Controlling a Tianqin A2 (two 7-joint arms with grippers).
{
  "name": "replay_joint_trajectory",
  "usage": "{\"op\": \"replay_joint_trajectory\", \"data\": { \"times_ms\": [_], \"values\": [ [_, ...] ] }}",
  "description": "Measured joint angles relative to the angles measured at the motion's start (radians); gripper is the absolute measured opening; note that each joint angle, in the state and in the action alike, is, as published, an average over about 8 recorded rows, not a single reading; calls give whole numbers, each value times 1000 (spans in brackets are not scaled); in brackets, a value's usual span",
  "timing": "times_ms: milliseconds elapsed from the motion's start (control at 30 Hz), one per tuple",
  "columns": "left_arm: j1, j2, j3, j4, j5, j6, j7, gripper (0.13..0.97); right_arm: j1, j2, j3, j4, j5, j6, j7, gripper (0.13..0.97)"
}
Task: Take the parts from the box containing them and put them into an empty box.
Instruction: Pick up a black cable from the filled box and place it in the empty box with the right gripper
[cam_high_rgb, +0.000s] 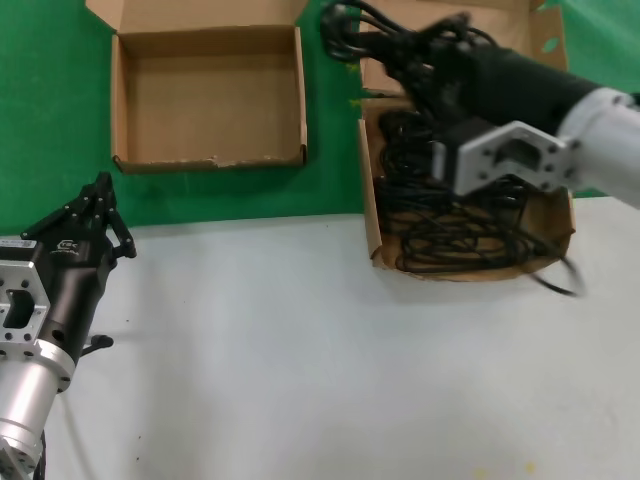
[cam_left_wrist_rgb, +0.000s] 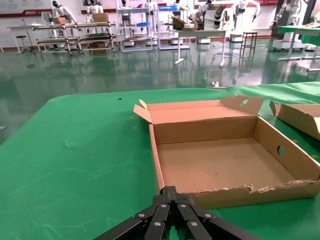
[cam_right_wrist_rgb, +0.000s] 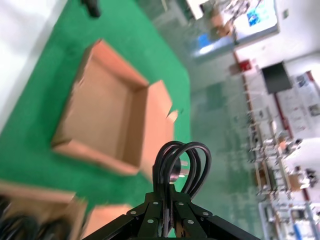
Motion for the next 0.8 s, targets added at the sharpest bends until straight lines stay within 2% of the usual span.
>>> {"op": "replay_joint_trajectory", "data": {
  "times_ms": [200, 467, 800],
  "values": [
    [0, 0, 0, 0, 0, 0, 0, 145, 42, -104, -50, -24, -26, 16, -21, 160],
    [0, 0, 0, 0, 0, 0, 0, 145, 77, -230, -126, -136, -35, 79, -89, 160],
    [0, 0, 0, 0, 0, 0, 0, 145, 111, -308, -209, -306, 77, 207, -225, 183]
  ]
}}
